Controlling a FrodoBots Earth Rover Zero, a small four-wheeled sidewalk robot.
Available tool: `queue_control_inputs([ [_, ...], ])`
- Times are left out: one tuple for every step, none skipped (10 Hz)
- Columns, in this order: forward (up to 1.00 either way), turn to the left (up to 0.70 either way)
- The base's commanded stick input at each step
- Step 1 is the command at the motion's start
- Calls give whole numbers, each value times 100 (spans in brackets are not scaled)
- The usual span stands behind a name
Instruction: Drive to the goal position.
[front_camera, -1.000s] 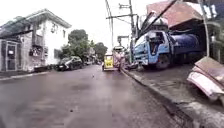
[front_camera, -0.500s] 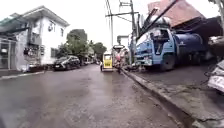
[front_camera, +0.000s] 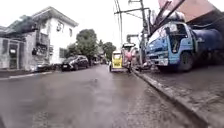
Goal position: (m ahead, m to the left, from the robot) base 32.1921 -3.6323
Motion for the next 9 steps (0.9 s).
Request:
queue_control_inputs([
  [100, 27],
  [100, 27],
  [100, 7],
  [100, 0],
  [100, 0],
  [100, 0],
  [100, 0],
  [100, 0],
  [100, 0],
])
